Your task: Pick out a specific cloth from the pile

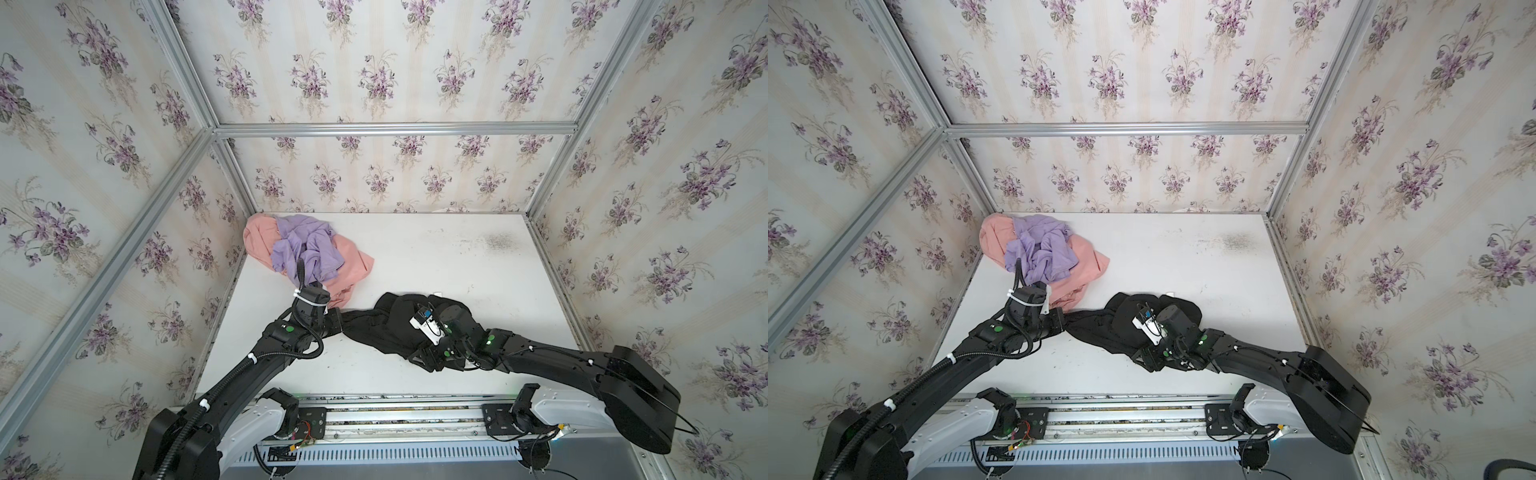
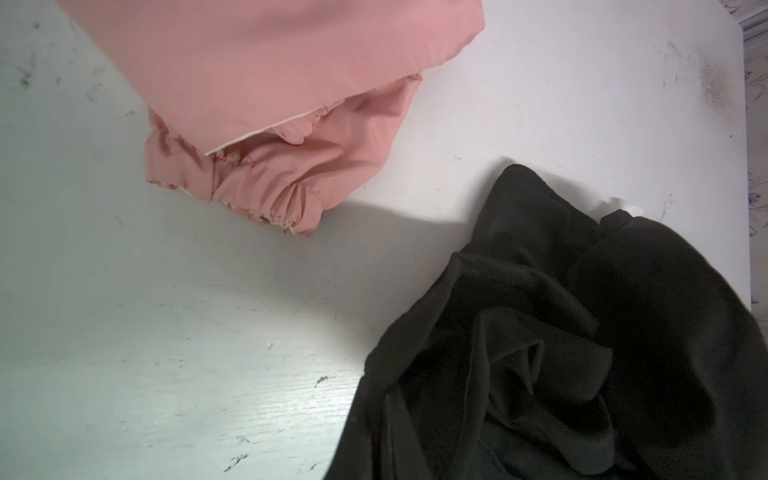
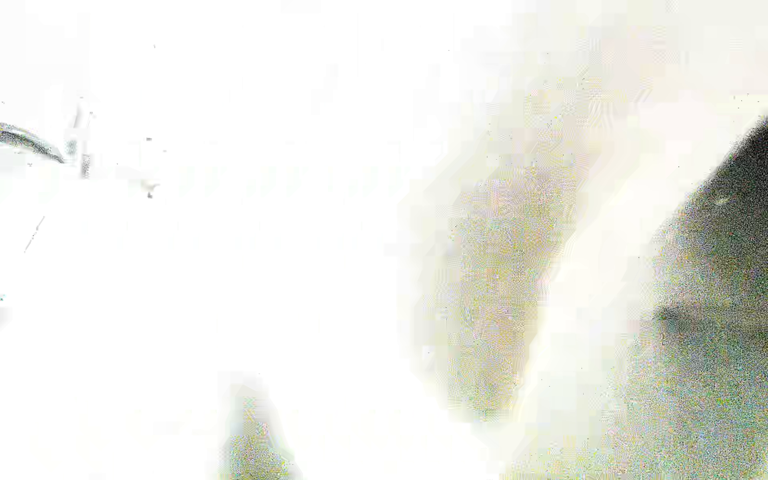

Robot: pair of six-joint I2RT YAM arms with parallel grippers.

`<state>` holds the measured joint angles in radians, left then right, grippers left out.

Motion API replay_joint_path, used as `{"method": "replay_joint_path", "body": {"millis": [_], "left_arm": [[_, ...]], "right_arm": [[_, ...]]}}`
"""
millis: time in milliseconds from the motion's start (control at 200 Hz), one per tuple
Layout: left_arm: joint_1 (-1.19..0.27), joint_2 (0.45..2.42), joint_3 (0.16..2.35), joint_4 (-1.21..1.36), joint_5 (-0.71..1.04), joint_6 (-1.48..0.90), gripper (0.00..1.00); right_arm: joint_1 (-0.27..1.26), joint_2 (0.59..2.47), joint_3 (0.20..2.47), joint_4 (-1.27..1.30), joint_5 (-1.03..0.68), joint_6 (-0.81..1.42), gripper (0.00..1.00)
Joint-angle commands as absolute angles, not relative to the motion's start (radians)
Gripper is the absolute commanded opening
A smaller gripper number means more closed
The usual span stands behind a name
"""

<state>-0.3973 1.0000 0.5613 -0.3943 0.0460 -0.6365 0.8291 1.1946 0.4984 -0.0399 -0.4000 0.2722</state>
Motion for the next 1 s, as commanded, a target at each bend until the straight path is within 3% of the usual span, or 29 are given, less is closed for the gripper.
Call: {"method": "replay_joint_path", "body": {"millis": [0,65,200,330,395,730,994], "left_arm": [[-0.397,1.0,0.552,-0.349,0.042,-0.646,0.16],[-0.398,0.99,0.549,-0.347,0.036,-0.639,0.26],[-0.397,0.949,0.553,-0.349,0.017,-0.611,0.62],[-0.394,0.925,0.569,-0.359,0.012,-0.594,0.87],[-0.394,0.916,0.574,-0.368,0.004,-0.591,0.95],[-0.388,0.913,0.602,-0.354,0.093,-0.56,0.97],[-0.39,0.969,0.593,-0.307,0.22,-0.562,0.97]], "right_arm": [[0.83,1.134,0.559,-0.097,-0.379,0.26,0.64],[0.83,1.1,0.602,-0.142,-0.378,0.247,0.68],[0.829,1.053,0.731,-0.275,-0.343,0.168,0.76],[0.825,1.036,0.806,-0.346,-0.279,0.106,0.82],[0.823,1.034,0.821,-0.369,-0.277,0.092,0.84],[0.736,0.985,0.797,-0.425,-0.217,0.105,0.85],[0.707,1.224,0.746,-0.297,-0.152,0.155,0.86]]}}
